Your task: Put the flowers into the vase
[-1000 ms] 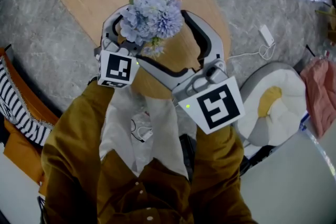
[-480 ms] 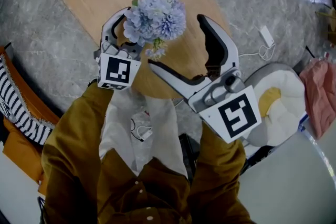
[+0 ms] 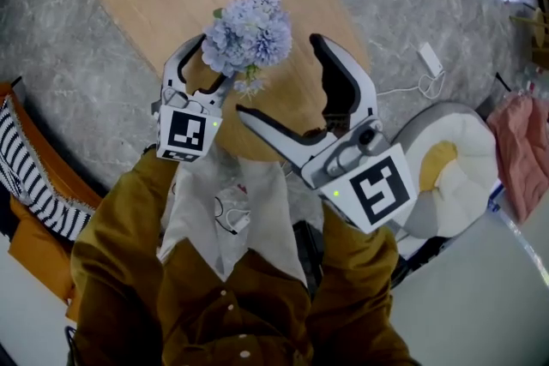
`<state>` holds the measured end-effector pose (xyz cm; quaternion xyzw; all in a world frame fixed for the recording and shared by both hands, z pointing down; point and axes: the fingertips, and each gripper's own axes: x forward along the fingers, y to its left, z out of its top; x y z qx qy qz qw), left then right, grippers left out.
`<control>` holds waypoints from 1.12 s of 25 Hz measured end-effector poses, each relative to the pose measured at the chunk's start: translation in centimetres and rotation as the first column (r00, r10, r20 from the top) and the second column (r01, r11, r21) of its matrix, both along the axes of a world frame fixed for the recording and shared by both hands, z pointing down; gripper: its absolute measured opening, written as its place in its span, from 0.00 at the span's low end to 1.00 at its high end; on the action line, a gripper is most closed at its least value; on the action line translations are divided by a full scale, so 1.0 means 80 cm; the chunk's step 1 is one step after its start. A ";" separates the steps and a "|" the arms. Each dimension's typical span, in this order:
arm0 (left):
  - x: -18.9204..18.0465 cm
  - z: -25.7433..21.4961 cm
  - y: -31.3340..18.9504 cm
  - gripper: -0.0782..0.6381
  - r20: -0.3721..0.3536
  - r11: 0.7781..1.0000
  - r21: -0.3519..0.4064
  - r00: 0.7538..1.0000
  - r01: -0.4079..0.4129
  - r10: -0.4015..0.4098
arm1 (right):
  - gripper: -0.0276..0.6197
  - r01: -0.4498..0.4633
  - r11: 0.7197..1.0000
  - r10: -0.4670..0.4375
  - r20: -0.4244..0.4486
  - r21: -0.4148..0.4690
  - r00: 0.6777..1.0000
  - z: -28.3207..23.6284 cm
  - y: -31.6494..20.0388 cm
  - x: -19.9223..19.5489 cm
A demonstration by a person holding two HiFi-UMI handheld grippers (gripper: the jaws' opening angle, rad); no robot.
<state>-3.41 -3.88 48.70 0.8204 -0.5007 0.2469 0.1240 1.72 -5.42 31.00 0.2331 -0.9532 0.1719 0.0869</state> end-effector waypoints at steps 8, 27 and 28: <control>-0.016 -0.058 0.048 0.51 -0.048 0.992 -0.110 0.997 0.055 -0.060 | 0.37 -0.060 0.997 0.059 0.015 0.041 0.998 -0.056 0.024 0.015; 0.031 -0.317 0.125 0.25 -0.150 0.966 -0.209 0.971 0.153 -0.186 | 0.08 -0.093 0.993 0.103 -0.155 0.073 0.983 -0.168 0.102 0.058; 0.036 -0.328 0.130 0.22 -0.152 0.966 -0.205 0.970 0.157 -0.190 | 0.08 -0.082 0.994 0.092 -0.165 0.066 0.982 -0.174 0.111 0.058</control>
